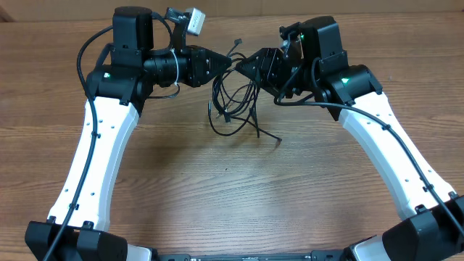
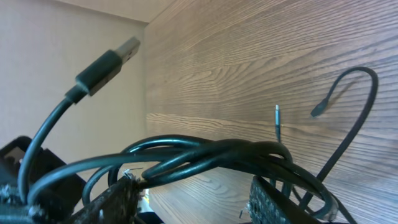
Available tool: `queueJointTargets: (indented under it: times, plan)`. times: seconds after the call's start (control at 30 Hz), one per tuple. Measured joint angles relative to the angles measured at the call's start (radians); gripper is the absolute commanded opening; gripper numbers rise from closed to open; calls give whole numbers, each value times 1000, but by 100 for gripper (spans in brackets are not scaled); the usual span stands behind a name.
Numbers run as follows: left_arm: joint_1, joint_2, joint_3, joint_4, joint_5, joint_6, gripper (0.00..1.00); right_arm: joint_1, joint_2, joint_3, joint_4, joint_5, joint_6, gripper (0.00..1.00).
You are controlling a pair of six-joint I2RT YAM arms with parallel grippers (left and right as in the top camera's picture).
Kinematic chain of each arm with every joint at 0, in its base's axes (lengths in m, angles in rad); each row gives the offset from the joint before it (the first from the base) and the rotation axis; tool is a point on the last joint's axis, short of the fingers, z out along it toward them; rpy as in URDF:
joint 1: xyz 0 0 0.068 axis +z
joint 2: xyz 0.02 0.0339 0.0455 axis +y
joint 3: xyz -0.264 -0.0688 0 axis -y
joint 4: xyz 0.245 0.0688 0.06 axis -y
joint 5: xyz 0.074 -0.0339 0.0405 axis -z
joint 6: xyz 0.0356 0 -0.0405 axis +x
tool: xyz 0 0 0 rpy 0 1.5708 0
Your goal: Untangle cables
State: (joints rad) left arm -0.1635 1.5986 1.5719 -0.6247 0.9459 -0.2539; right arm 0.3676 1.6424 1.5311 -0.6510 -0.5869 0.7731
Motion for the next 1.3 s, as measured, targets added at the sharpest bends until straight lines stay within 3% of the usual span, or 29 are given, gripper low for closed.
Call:
queueJointTargets:
  times: [0.23,0.4,0.5,0.53,0.6,0.77,1.0,1.2,1.3]
  plan:
    - [0,0,0,1,0,-10,5,1,5,0,40,0,39,55]
    - [0,0,0,1,0,-18,4,17,49,0,52,-1,43,49]
    - [0,1,0,0,-9,-35,4,40,119,0,85,-4,45,39]
    - [0,2,0,-2,-12,-37,4,44,135,0,90,-7,46,21]
    - [0,6,0,-3,-19,-44,4,48,165,0,92,-8,39,6]
    - [0,6,0,-4,-47,-55,4,44,165,0,63,-8,10,4]
    - [14,6,0,-10,-208,-60,17,25,165,0,-137,73,-61,4]
    - [45,6,2,-69,-395,-62,56,19,165,-1,-235,171,-124,4]
    - [43,6,2,-151,-443,-62,56,19,165,-1,-230,173,-133,4]
